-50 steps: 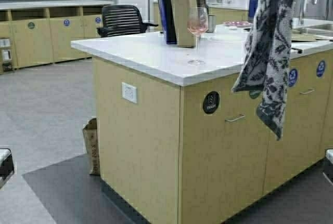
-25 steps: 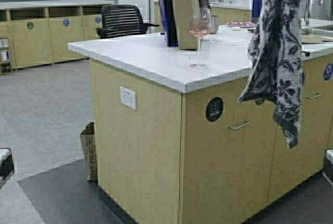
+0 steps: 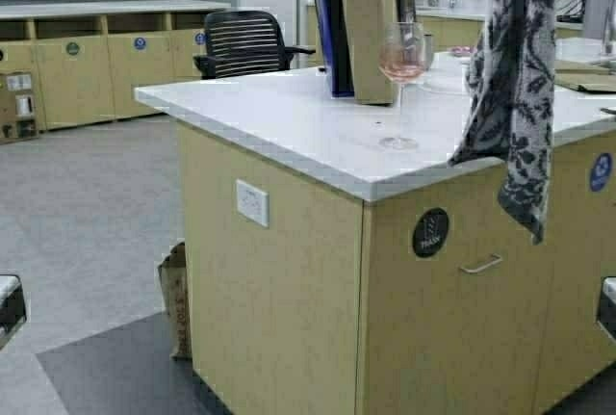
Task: Get the cloth and wipe up the spill under the wine glass
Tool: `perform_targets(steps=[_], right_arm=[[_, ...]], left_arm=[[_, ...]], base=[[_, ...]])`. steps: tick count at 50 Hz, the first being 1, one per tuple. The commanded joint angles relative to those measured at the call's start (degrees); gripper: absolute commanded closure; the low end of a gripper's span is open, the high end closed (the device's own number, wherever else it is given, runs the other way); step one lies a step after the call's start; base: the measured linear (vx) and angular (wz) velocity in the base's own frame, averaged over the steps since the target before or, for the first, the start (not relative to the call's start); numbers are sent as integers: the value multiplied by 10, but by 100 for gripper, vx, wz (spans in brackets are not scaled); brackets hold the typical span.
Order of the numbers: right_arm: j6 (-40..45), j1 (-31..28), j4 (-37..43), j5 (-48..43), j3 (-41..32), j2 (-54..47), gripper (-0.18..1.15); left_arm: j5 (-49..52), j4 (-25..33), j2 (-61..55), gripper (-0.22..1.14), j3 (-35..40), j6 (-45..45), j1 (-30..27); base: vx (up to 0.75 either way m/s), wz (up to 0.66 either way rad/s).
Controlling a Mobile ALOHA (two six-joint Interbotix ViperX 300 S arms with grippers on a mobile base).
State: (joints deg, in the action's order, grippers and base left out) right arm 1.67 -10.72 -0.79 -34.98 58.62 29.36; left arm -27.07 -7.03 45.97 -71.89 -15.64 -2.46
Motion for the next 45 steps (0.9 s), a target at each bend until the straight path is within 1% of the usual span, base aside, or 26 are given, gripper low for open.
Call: perform_targets(steps=[1,15,19,23,26,30,32,38,45], right_arm=[[0,0,0,-22,-18,7,91],[0,-1,0,-29,-10,7,91],[0,-1,0,-30,-7,8,91],[0,0,0,-30,-6,8,91],[0,-1,0,-30,-7,9,91],[0,-1,0,-30,-5,9,91],[0,-1,0,-30,-4,8,91],[-1,-1,-1,-30,-7,9,91],[0,0,-1,-30,-6,8,91]], left_arm=[[-6,0,-4,88,9,2,0],[-25,-4,-4,88,11,0,0],[-36,-22,-7,88,10,-2,0],[-44,-56,-22,88,11,-6,7],[-50,-90,-43,88,15,-8,33],[-50,-136,-74,88,29,-10,82],[-49,-149,-92,88,39,-12,105],[-47,-134,-168,89,82,-12,168],[-50,-112,-265,89,134,-6,204]], base=[[28,5],[29,-3],[28,-10],[27,-13],[25,-15],[25,-16],[24,-18],[22,-18],[19,-17]])
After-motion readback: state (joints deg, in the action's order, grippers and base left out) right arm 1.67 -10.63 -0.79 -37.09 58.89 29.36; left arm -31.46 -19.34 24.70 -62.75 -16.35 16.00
